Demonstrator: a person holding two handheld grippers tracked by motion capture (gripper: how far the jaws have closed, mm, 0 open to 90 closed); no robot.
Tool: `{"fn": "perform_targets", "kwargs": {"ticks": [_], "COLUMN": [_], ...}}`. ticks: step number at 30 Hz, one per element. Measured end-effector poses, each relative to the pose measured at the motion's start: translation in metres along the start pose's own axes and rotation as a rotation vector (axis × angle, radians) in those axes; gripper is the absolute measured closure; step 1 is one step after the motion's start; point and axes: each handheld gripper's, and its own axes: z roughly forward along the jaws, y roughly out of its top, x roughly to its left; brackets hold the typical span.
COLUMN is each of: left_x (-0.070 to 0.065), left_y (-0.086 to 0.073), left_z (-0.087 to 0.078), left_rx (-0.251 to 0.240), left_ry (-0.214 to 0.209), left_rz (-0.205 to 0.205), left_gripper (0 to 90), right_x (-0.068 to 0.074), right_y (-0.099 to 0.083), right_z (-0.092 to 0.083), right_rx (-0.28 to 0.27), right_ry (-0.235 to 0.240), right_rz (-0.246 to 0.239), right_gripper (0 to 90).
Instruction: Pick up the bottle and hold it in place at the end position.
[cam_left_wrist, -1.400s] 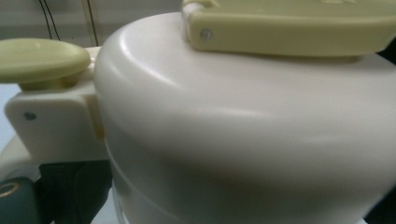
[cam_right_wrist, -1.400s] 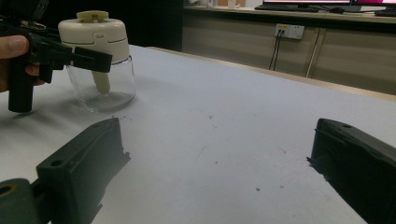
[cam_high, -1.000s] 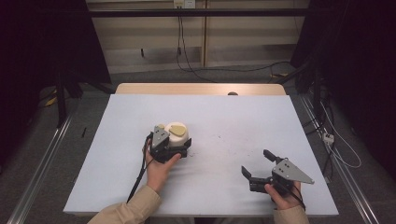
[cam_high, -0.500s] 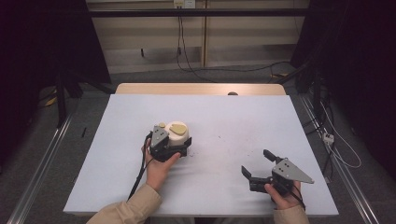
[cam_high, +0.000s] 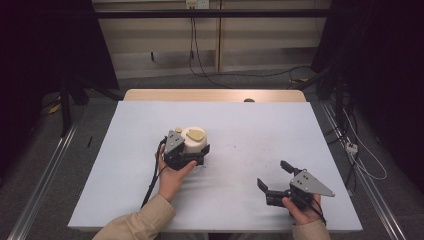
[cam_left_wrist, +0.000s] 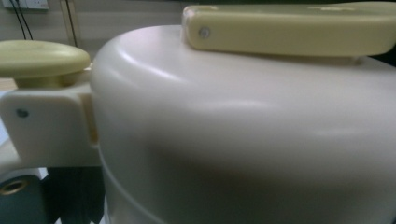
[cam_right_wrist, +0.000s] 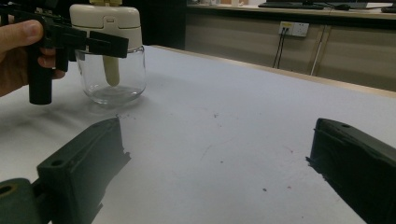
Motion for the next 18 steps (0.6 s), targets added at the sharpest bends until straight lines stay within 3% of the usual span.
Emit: {"fn": "perform_targets", "kwargs": {"ticks": [18], "left_x": [-0.004], "left_y": [0.007], "left_z": [0.016], "left_rx": [-0.008], "left_ry": [-0.011], "left_rz": [-0.008], "left_gripper": [5.8], "right_x": [0.000], "right_y": [0.000], "right_z": [0.000], "right_rx": [0.002], "right_ry": [0.000], "right_rz": [0.003], "right_gripper": [2.7]}}
